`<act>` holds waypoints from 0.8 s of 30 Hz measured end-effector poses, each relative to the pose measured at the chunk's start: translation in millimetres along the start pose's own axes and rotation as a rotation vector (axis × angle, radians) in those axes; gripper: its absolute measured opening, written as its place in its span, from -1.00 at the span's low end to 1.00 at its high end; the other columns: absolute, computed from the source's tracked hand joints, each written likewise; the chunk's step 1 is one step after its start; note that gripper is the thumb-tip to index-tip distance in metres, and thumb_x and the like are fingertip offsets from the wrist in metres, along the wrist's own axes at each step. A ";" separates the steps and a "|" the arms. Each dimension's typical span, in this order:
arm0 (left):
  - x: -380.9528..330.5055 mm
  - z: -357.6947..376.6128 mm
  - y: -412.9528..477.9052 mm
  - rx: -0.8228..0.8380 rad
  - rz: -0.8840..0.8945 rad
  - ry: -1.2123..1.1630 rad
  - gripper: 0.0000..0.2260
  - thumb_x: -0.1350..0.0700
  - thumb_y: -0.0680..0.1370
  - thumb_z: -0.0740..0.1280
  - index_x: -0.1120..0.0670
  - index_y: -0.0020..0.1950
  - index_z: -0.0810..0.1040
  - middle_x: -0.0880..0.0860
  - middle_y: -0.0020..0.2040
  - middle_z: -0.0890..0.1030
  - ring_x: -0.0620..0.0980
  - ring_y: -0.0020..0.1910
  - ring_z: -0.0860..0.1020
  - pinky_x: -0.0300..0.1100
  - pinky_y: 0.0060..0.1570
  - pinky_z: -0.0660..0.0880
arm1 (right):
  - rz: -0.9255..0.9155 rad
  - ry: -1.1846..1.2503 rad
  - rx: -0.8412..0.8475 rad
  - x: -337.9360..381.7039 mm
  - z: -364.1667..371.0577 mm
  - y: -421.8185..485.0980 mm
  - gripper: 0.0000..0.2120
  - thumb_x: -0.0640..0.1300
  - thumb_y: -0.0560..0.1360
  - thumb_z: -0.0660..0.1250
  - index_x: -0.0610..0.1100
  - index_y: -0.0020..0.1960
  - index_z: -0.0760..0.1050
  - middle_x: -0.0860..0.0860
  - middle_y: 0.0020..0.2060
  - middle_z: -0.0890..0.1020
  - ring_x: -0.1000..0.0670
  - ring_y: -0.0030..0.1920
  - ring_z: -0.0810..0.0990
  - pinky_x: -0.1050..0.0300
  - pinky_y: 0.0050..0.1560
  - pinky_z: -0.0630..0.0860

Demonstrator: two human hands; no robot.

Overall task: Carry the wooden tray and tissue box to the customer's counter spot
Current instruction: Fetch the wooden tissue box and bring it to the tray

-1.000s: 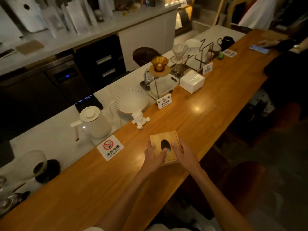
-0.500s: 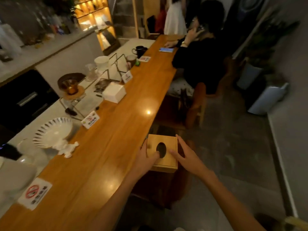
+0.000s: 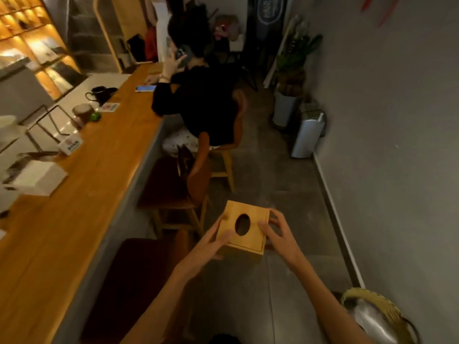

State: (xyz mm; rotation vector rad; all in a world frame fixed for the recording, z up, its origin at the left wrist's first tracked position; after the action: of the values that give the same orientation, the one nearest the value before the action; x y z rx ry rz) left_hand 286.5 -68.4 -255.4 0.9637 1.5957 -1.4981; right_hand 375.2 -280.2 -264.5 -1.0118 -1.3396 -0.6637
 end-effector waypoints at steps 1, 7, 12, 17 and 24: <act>-4.4 11.0 10.3 0.007 0.009 -0.006 -0.37 -0.35 0.43 0.35 -0.43 0.44 0.15 -0.12 0.43 0.33 -0.01 0.38 0.41 0.17 0.34 0.41 | -0.013 -0.018 -0.031 -1.8 -8.2 4.2 -0.61 0.05 0.58 0.30 0.27 0.35 0.29 0.03 0.27 0.49 0.02 0.15 0.62 -0.07 -0.03 0.67; -29.4 40.1 96.1 -0.074 0.050 0.075 -0.32 -0.38 0.43 0.28 -0.38 0.51 0.11 -0.01 0.48 0.29 -0.01 0.31 0.46 -0.03 0.17 0.55 | -0.032 -0.245 -0.075 1.1 -56.2 58.9 -0.41 0.26 0.59 0.10 0.27 0.55 -0.04 0.22 0.15 0.57 0.22 0.10 0.61 0.29 0.09 0.53; -68.3 30.5 190.2 0.001 0.009 0.078 -0.47 -0.32 0.52 0.23 -0.42 0.46 0.13 -0.01 0.47 0.30 -0.01 0.31 0.46 0.06 0.20 0.56 | 0.046 -0.207 0.012 14.4 -122.9 156.7 -0.68 0.26 0.57 0.16 0.34 0.31 0.29 0.10 0.18 0.59 0.11 0.05 0.66 0.03 0.06 0.65; -130.4 15.9 305.3 0.060 0.065 0.171 -0.50 -0.31 0.55 0.19 -0.44 0.45 0.09 -0.06 0.45 0.29 -0.05 0.31 0.44 0.02 0.20 0.55 | 0.093 -0.085 0.008 31.5 -171.0 268.5 -0.68 0.19 0.57 0.26 0.17 0.29 0.38 -0.03 0.15 0.58 -0.06 0.08 0.67 -0.19 -0.01 0.66; -216.6 12.4 452.2 0.076 0.052 0.195 -0.40 -0.28 0.53 0.24 -0.35 0.52 0.08 -0.11 0.37 0.29 -0.13 0.21 0.44 -0.03 0.20 0.53 | 0.152 0.106 -0.120 60.9 -232.6 402.7 -0.72 0.02 0.58 0.30 0.11 0.28 0.43 -0.05 0.18 0.57 -0.05 0.05 0.68 -0.09 -0.02 0.67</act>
State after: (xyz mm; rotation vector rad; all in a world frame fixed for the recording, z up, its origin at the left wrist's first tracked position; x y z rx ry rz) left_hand 788.0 -71.4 -265.9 1.2168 1.6446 -1.4758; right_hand 843.8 -296.1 -273.9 -1.1467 -1.1293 -0.6796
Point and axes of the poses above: each hand's wrist, its own y-axis towards the middle knuckle, its own z-axis out of the palm, x = y × z, the point moved 1 cm from there along y, towards the middle knuckle
